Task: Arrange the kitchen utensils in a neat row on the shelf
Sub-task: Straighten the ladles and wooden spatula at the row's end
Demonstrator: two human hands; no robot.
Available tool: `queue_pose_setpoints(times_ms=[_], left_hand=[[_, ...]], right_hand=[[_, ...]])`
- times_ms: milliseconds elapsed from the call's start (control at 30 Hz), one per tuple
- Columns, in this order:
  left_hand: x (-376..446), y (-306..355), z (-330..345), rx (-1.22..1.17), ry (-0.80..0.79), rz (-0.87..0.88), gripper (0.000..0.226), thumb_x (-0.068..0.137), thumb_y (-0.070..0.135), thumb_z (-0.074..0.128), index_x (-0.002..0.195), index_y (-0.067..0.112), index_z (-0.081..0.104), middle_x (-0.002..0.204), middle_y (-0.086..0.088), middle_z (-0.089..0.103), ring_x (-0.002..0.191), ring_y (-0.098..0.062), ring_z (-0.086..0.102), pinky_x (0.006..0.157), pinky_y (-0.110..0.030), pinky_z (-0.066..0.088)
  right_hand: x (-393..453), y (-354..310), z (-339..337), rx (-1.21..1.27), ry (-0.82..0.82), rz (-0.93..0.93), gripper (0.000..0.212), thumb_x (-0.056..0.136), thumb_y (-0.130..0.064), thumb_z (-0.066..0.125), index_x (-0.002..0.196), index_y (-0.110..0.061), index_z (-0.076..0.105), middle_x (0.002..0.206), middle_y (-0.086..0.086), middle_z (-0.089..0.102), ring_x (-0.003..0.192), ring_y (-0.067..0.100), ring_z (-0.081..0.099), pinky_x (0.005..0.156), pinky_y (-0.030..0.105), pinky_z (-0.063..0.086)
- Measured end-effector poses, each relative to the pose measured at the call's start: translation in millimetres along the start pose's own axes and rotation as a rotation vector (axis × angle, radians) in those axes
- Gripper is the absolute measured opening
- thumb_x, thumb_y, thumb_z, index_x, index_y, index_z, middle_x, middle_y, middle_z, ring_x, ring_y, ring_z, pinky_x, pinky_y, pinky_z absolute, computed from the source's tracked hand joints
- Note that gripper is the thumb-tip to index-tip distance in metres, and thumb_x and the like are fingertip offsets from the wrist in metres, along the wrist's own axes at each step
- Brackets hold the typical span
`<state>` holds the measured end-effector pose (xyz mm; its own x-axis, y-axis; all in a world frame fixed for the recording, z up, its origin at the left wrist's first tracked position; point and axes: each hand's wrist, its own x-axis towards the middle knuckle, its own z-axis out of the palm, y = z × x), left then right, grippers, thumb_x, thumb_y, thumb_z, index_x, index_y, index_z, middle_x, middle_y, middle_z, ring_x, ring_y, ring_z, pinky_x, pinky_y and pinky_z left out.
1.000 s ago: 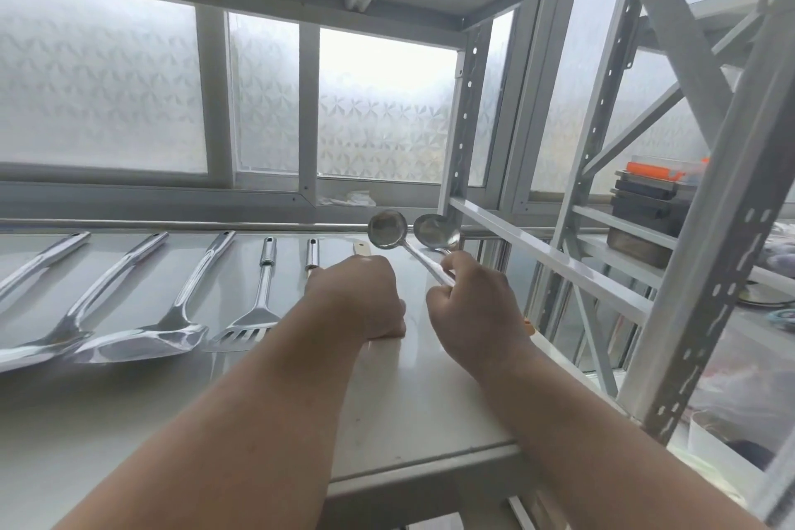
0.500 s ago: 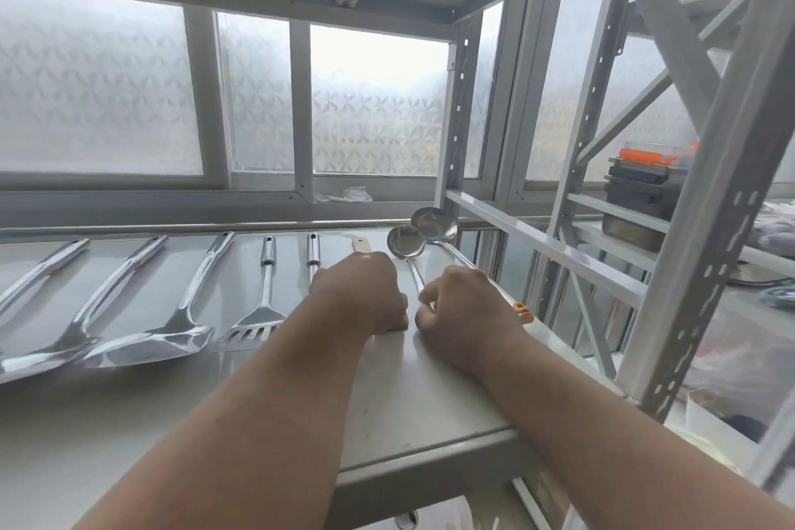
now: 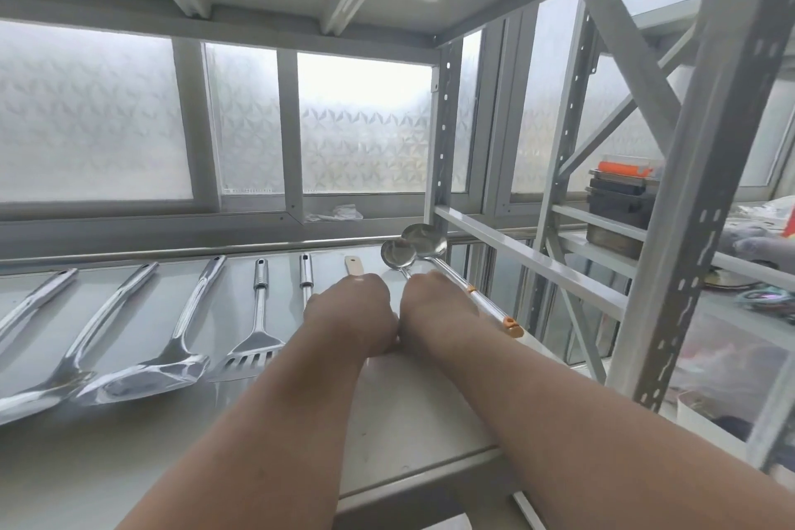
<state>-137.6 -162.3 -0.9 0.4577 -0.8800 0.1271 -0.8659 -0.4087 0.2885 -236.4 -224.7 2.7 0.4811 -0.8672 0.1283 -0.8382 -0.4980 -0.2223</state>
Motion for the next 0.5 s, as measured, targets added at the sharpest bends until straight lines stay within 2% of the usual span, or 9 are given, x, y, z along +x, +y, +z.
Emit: queue_pose_setpoints(times_ms=[100,300,500], left_hand=[[4.5,-3.1,4.5,-0.01,0.021,-0.011,0.015,0.082,0.026,0.059,0.095,0.021,0.064,0.099,-0.003,0.069,0.09,-0.027,0.067,0.093,-0.044,0.058],[10.5,-3.1,7.6,-0.001,0.001,-0.001,0.017,0.08,0.033,0.068,0.082,0.019,0.058,0.08,0.0,0.059,0.09,-0.03,0.066,0.095,-0.046,0.059],[10.7,-4.4,8.9,-0.024,-0.002,0.005,0.016,0.078,0.031,0.067,0.083,0.018,0.059,0.082,-0.002,0.059,0.089,-0.031,0.065,0.094,-0.045,0.06]], right_hand=[[-0.2,1.1,11.2,0.016,0.067,0.018,0.037,0.091,-0.018,0.056,0.128,-0.012,0.061,0.128,0.009,0.048,0.126,0.029,0.051,0.098,0.043,0.05],[3.6,8.2,12.3,0.037,0.127,0.025,0.034,0.091,-0.007,0.047,0.122,-0.009,0.063,0.128,0.011,0.054,0.122,0.032,0.057,0.096,0.041,0.052],[6.1,11.4,13.9,0.066,0.17,0.096,0.036,0.093,-0.005,0.045,0.122,-0.01,0.065,0.128,0.011,0.059,0.122,0.032,0.059,0.094,0.039,0.051]])
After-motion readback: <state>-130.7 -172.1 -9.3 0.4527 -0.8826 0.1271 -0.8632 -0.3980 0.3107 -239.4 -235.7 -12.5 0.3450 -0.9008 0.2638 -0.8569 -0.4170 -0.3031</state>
